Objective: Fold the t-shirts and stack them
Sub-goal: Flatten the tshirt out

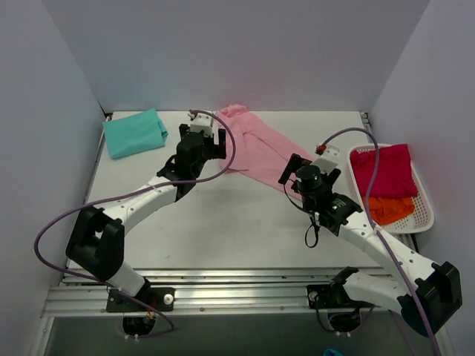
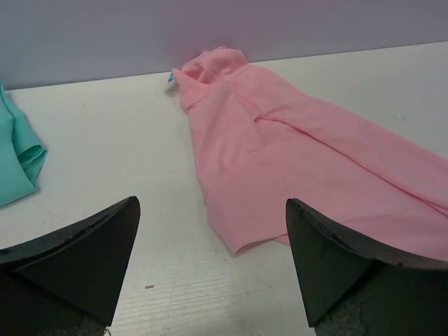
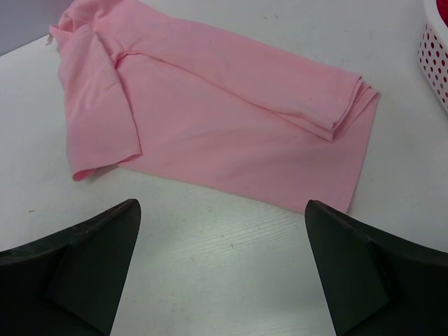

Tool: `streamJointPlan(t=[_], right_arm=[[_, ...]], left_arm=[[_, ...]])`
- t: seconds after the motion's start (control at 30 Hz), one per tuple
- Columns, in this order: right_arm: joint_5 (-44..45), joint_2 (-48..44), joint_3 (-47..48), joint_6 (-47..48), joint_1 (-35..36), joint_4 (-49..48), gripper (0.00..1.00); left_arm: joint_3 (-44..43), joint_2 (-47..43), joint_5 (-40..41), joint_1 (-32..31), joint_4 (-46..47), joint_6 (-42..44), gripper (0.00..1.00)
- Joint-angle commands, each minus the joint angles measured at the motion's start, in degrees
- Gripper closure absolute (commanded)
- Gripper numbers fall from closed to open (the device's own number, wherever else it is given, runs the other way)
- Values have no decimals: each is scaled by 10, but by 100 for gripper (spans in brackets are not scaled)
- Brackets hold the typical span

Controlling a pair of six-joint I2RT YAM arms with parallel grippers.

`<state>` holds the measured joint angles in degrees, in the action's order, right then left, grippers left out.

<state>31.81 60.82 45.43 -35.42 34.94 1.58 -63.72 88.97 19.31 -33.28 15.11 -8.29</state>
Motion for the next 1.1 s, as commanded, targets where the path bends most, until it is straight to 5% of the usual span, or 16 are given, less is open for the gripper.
streamJointPlan(t=[0.0, 0.2, 0.43, 0.63, 1.07], right_arm=[[29, -5, 15, 14, 7, -30, 0], [42, -8, -3, 15, 7, -43, 0], [52, 14, -5, 10, 7, -38, 0], [62, 11, -3, 11, 8, -31, 0], [75, -3, -1, 11, 9, -21, 0]], left_arm=[[-17, 21, 23, 2, 6, 5, 6], [-50, 102, -23, 10, -15, -15, 6], [-212, 256, -58, 48, -110, -33, 6], [-248, 318, -126, 75, -92, -54, 6], [-426, 434, -103, -16, -192, -7, 3]])
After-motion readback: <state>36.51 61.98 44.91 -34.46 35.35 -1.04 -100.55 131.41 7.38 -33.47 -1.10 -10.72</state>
